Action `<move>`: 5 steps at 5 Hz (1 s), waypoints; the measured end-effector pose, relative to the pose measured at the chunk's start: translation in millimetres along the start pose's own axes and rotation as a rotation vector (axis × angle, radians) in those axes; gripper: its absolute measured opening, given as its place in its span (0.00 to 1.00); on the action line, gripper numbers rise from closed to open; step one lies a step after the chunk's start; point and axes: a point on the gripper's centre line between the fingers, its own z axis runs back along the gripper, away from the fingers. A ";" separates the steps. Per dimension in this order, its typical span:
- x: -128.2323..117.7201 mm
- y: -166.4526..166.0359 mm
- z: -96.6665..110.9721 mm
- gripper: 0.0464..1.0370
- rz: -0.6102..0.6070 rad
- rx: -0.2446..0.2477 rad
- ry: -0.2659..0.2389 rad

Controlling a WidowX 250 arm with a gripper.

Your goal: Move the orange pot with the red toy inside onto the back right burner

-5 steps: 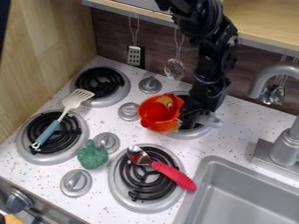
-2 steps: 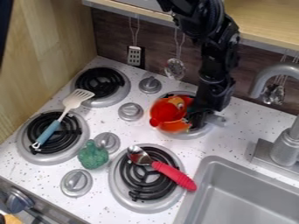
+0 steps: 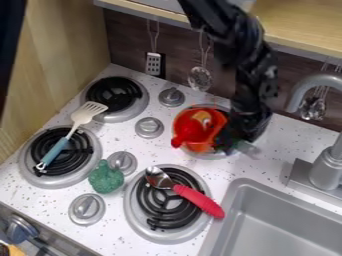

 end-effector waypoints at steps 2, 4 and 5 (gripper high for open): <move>3.4 19.7 -8.2 0.32 -0.098 0.052 -0.030; -5.7 30.0 -16.8 0.41 -0.172 0.058 -0.033; -7.2 25.1 -19.8 0.69 -0.124 0.049 -0.040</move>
